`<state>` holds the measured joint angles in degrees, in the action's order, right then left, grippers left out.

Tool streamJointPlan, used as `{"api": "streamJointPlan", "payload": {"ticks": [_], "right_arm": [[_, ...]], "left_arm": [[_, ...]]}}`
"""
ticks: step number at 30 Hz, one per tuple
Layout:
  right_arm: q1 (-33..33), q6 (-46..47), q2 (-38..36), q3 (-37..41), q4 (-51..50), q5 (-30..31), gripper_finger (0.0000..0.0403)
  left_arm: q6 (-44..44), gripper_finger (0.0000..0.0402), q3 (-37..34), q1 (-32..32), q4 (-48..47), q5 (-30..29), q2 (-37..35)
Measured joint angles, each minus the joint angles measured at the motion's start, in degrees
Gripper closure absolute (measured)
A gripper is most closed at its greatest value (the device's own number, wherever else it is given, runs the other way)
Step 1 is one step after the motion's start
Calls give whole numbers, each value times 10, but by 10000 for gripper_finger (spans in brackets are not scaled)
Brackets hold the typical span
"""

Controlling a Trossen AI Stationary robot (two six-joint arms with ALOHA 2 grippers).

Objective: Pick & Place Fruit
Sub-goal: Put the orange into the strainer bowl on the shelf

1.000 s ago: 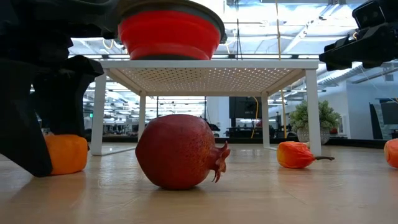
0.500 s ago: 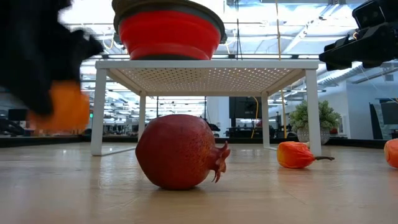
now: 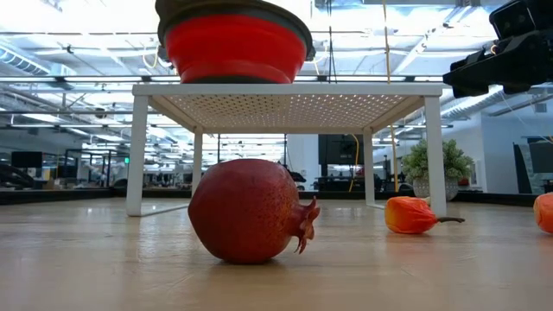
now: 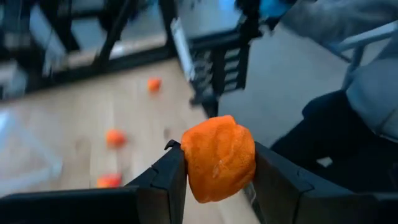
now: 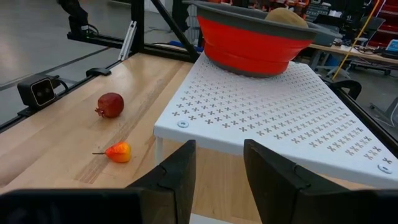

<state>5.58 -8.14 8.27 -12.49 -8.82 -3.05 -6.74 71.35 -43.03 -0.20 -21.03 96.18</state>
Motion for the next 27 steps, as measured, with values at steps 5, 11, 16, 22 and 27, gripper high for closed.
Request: {"api": "streamJointPlan", "payload": {"ticks": [5,11,16,22,27], "right_arm": [[0,0,0,0,0,0,273],[0,0,0,0,0,0,273],[0,0,0,0,0,0,273],[0,0,0,0,0,0,273],[0,0,0,0,0,0,273]], "left_arm": [[84,254,0,-15,77,1,1],[185,254,0,-28,176,33,1],[238,254,0,-33,270,76,1],[243,254,0,-33,344,75,1],[213,254,0,-32,386,47,1]]}}
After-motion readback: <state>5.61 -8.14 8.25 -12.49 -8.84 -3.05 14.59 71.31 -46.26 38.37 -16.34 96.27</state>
